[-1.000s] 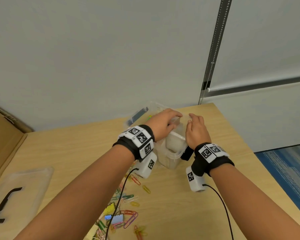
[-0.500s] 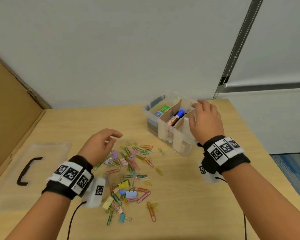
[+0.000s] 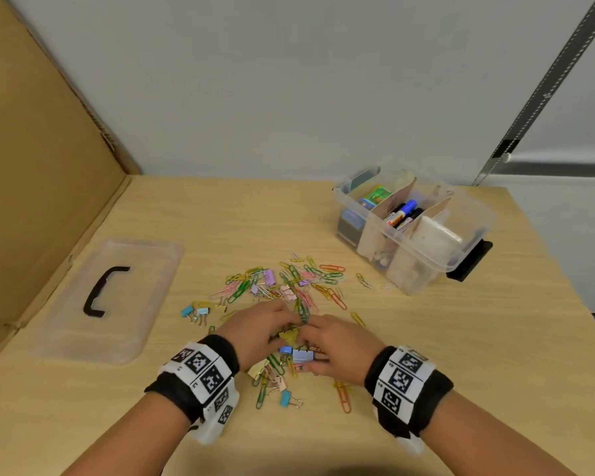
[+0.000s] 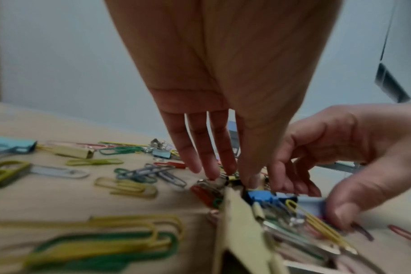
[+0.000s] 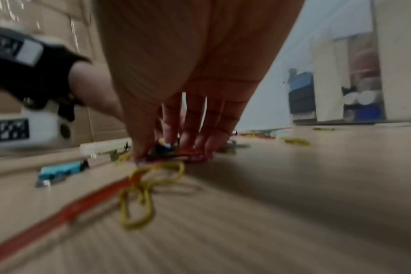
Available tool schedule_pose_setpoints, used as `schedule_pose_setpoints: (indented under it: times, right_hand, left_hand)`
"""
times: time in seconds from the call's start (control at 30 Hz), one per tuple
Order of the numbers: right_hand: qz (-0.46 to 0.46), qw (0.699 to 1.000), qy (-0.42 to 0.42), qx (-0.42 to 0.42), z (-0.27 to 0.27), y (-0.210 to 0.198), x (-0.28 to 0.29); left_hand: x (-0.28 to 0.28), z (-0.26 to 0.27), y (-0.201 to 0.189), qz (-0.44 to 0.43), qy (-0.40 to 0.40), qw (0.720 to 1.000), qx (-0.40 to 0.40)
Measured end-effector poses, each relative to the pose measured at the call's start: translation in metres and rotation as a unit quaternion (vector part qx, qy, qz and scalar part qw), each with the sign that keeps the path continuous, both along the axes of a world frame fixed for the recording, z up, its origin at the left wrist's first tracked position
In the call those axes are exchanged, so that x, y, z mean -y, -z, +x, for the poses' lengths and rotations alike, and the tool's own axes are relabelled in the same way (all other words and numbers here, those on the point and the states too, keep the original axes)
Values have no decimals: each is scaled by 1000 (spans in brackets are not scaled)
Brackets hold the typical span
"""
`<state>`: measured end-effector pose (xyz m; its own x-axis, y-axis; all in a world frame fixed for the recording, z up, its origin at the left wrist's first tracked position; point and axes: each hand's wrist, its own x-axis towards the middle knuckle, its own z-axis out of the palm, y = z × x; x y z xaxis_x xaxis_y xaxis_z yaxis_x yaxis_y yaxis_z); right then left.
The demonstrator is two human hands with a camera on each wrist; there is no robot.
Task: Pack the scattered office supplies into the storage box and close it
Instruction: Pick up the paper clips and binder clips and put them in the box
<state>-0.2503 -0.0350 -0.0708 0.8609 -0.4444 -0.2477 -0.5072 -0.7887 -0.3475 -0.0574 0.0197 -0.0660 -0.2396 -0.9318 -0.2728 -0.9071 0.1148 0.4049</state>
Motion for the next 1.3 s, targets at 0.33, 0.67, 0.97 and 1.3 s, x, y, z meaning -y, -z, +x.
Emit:
schedule_pose_setpoints:
  times: [0.33,0.67,0.97,1.3]
  right_hand:
    - [54,997,57,27,-4,6,4]
    - [203,926,254,190,-12,4,15]
    - [614,520,417,422,-9,0,12]
    - [304,886,285,205,18,0,-5]
  left_hand:
    - [12,0,-4,25,47,998,41]
    - [13,7,0,-56,41,997,34]
    - [12,26,-13,-104,-98,985,-97]
    - [-3,30,-14,-28,-15,998,-50]
